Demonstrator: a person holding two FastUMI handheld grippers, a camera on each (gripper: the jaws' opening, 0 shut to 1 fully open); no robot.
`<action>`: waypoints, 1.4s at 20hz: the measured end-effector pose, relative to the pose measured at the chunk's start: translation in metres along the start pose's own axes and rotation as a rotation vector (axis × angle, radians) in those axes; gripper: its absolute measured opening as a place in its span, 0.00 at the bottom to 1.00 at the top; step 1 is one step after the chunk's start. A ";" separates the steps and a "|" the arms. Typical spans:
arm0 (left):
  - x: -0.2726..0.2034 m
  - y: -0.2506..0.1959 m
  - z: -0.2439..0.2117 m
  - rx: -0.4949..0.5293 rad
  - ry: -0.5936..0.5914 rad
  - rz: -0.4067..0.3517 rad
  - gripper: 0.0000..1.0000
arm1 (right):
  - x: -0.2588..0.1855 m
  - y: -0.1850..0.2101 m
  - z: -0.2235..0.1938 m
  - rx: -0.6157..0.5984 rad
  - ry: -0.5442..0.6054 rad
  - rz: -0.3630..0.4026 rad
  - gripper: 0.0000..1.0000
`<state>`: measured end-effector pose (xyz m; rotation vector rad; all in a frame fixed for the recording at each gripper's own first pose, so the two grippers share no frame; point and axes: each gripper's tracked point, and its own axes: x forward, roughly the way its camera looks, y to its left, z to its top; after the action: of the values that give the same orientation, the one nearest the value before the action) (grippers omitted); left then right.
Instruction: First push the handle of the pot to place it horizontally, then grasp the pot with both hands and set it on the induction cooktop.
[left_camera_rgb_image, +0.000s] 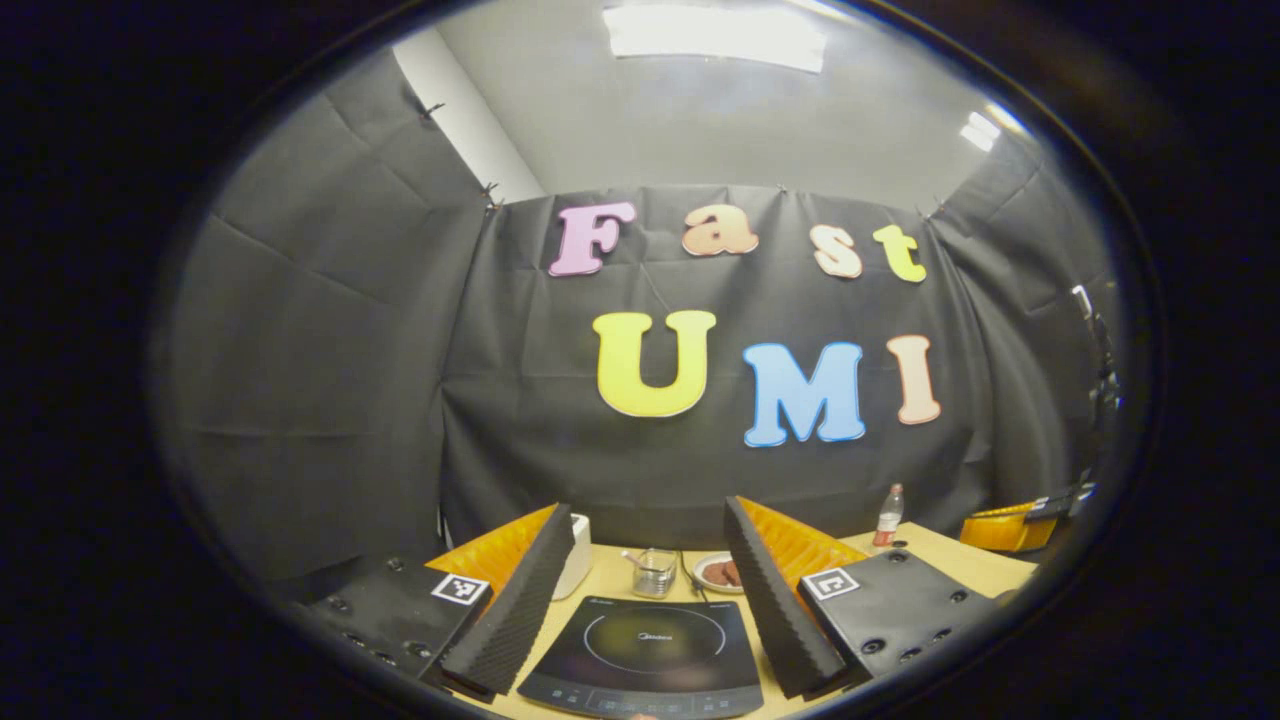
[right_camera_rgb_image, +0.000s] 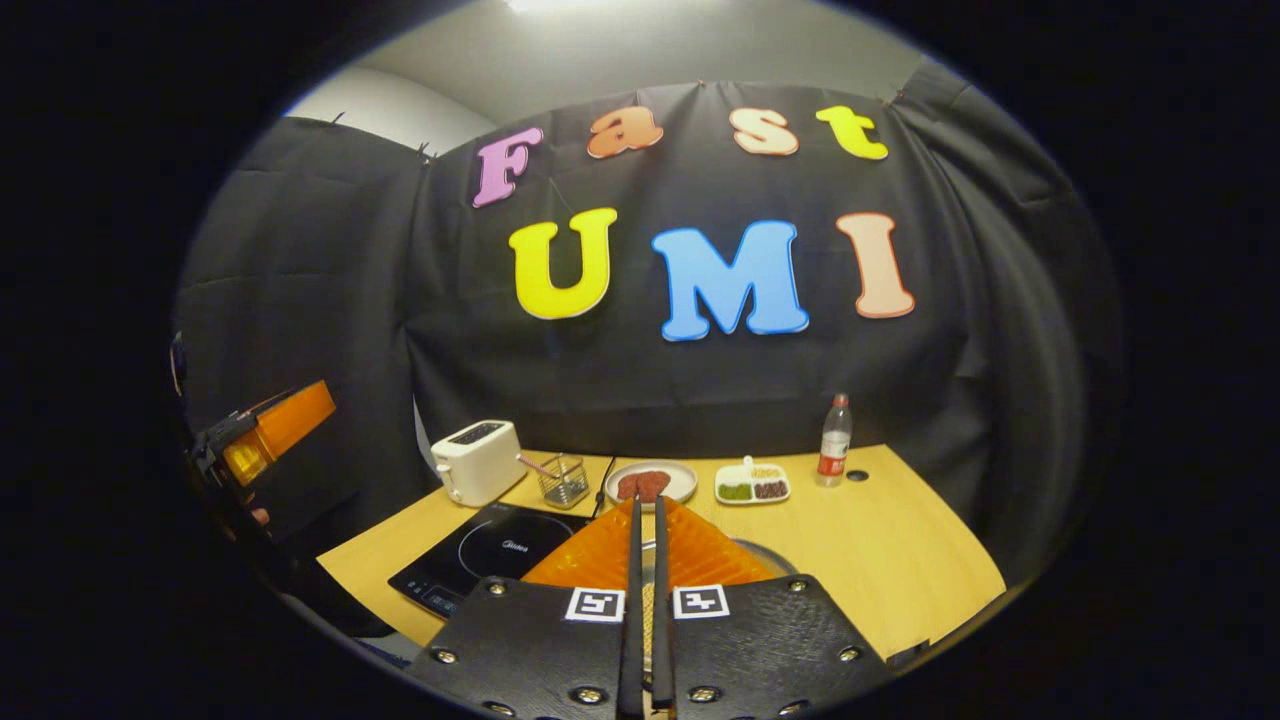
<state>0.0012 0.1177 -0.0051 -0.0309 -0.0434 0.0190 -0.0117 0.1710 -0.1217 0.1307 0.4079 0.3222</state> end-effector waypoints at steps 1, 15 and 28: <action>-0.001 0.002 0.000 -0.003 0.002 -0.003 0.97 | 0.003 0.006 -0.010 -0.001 0.039 0.035 0.04; -0.002 0.017 -0.013 0.001 0.049 0.059 0.98 | 0.032 0.046 -0.184 -0.012 0.550 0.273 0.04; 0.016 -0.023 -0.019 0.062 0.077 0.084 0.94 | 0.031 0.023 -0.242 -0.006 0.786 0.349 0.03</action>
<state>0.0180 0.0945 -0.0231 0.0289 0.0353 0.1034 -0.0906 0.2178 -0.3491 0.0631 1.1676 0.7214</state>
